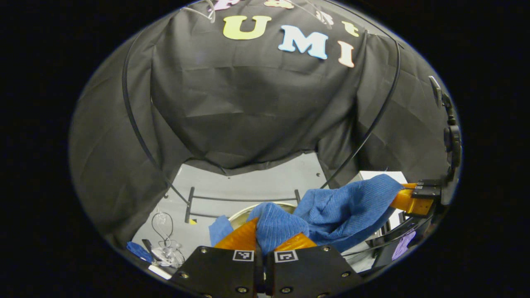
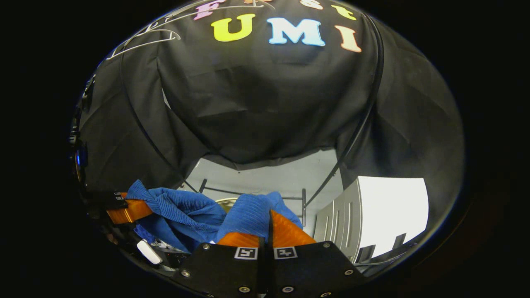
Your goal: Grasp the clothes on the hanger with both hands and then place them into the laundry hamper below.
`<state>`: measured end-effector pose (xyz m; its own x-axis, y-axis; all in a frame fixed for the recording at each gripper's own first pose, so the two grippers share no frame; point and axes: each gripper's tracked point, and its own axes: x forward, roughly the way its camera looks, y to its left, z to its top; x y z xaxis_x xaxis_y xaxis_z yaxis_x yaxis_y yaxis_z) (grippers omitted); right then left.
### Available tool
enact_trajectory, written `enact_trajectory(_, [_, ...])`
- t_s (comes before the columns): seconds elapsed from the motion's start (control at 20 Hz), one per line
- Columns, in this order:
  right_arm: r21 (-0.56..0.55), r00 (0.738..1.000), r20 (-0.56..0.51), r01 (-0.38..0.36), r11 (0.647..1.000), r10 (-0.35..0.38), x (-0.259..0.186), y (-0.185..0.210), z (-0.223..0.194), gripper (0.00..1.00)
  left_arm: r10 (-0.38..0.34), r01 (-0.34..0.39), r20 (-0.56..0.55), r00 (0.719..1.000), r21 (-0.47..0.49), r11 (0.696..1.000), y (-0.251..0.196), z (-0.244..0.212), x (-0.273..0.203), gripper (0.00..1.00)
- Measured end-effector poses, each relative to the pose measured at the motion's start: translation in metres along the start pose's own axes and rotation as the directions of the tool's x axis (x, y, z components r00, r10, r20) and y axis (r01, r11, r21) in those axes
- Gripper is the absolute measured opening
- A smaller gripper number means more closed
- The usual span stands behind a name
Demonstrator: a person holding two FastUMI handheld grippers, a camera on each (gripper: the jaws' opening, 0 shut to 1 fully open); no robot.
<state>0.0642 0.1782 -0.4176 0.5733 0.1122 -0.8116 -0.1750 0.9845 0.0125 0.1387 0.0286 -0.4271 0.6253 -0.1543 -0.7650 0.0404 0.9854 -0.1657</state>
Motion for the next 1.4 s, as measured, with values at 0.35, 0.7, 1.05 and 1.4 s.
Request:
enact_trajectory(0.35, [0.014,0.990,-0.136,0.034,0.999,-0.032,0.033,-0.010,-0.051,0.00,0.008,-0.013,-0.130,0.991,-0.036,0.999,0.008,-0.042,0.033,0.03])
enact_trajectory(0.7, [-0.003,0.968,-0.250,0.027,1.000,-0.027,0.042,-0.009,-0.074,0.00,-0.017,0.013,-0.203,0.979,-0.020,1.000,0.018,-0.069,0.049,0.04])
enact_trajectory(1.05, [0.010,0.963,-0.269,0.024,1.000,-0.021,0.035,-0.001,-0.076,0.00,-0.011,0.009,-0.210,0.978,-0.008,1.000,0.014,-0.067,0.048,0.04])
enact_trajectory(1.4, [0.018,0.960,-0.281,0.023,1.000,-0.017,0.030,0.003,-0.079,0.02,-0.005,0.003,-0.216,0.976,-0.009,1.000,0.018,-0.067,0.048,0.02])
